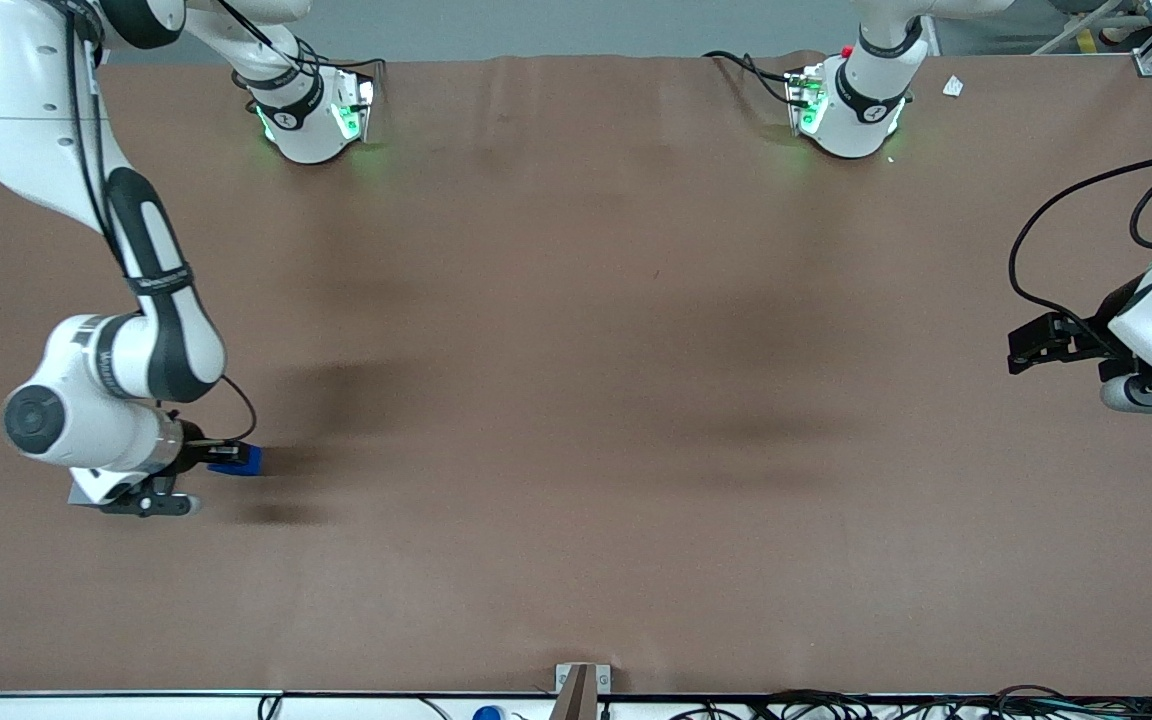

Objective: Insert blue part into gray base with right arm
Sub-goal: 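Close the right gripper on the blue block and lift it, then carry the blue block over the gray base's square hole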

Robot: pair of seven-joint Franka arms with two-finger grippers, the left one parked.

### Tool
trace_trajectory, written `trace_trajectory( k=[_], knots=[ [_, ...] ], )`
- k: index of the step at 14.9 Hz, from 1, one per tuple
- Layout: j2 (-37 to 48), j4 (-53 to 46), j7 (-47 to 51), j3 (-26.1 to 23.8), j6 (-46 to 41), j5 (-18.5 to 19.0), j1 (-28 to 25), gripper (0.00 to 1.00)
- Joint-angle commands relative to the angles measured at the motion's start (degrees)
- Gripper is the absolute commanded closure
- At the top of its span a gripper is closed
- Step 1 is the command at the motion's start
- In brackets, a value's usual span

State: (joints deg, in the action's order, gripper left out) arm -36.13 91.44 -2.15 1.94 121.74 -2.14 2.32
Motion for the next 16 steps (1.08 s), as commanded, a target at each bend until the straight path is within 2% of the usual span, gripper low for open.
trace_trajectory(
  k=[1, 7, 11, 16],
  knots=[
    [2.2, -5.6, -2.4, -0.8, -5.6, -0.9, 5.4, 1.0],
    [3.0, -10.0, -6.8, -0.8, -6.5, -1.0, 11.0, 1.0],
    [1.0, -10.4, -10.5, -0.8, -4.7, -0.8, 11.3, 1.0],
    [-0.3, -10.4, -19.6, -0.6, -2.7, -0.1, 12.0, 1.0]
  ],
)
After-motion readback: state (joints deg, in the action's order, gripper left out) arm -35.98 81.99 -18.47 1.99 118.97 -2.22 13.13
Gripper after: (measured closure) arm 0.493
